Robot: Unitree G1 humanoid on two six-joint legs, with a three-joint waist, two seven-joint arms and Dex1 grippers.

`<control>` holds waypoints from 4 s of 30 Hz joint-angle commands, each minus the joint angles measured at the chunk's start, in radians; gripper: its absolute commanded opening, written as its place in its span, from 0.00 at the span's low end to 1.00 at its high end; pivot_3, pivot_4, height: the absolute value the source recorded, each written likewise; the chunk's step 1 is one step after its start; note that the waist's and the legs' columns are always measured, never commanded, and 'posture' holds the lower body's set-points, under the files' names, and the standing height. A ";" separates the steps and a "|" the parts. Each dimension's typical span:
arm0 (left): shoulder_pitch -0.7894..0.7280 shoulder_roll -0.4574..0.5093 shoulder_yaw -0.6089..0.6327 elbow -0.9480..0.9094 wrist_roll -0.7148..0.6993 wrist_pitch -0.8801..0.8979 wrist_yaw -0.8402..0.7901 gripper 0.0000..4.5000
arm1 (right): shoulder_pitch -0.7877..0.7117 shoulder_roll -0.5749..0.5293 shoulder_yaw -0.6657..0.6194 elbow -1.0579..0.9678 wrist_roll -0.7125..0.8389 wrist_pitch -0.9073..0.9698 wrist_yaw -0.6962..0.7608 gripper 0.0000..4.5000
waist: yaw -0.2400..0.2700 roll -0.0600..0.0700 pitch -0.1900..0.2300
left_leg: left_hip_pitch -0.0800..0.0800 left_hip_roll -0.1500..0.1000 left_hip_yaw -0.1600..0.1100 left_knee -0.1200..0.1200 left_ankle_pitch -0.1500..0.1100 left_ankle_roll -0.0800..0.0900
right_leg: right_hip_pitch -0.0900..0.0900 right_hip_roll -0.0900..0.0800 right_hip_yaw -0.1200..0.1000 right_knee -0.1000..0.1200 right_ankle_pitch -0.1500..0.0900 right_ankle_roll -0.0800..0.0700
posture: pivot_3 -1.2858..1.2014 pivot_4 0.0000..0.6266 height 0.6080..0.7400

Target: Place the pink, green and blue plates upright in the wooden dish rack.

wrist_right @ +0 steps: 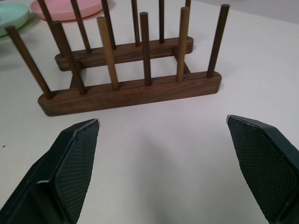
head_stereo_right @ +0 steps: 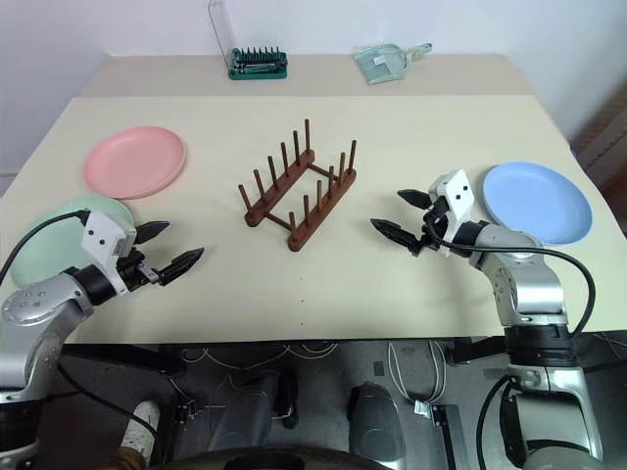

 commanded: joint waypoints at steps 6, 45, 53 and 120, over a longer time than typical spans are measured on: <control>-0.033 0.008 -0.003 -0.005 -0.006 -0.006 -0.016 1.00 | -0.009 0.015 -0.009 -0.039 0.016 -0.019 -0.006 0.99 | -0.001 0.000 0.000 | 0.000 0.000 0.000 0.000 0.000 0.000 | 0.000 0.000 0.000 0.000 0.000 0.000 | 0.52 0.24 0.98; -0.267 -0.542 -0.492 0.295 0.332 -0.003 0.345 0.81 | 0.132 0.060 0.029 -0.328 0.102 0.126 -0.128 1.00 | 0.025 0.002 -0.003 | 0.001 0.000 -0.001 0.008 -0.002 0.004 | 0.004 0.000 0.000 0.002 0.000 0.000 | 0.52 0.24 0.98; -0.290 -0.511 -0.464 0.321 0.338 -0.046 0.319 0.17 | 0.100 0.095 0.057 -0.303 0.090 0.107 -0.135 1.00 | 0.023 0.003 -0.004 | 0.001 0.000 -0.001 0.009 -0.003 0.004 | 0.005 0.000 0.000 0.002 0.000 0.000 | 0.52 0.24 0.98; -0.480 -0.395 -0.434 0.592 0.297 -0.305 -0.060 0.04 | 0.083 0.026 0.155 -0.024 -0.307 -0.024 -0.365 0.00 | -0.002 0.002 -0.003 | -0.002 0.001 -0.002 0.015 -0.003 0.005 | 0.003 0.001 0.000 0.007 0.001 0.001 | 0.52 0.24 0.98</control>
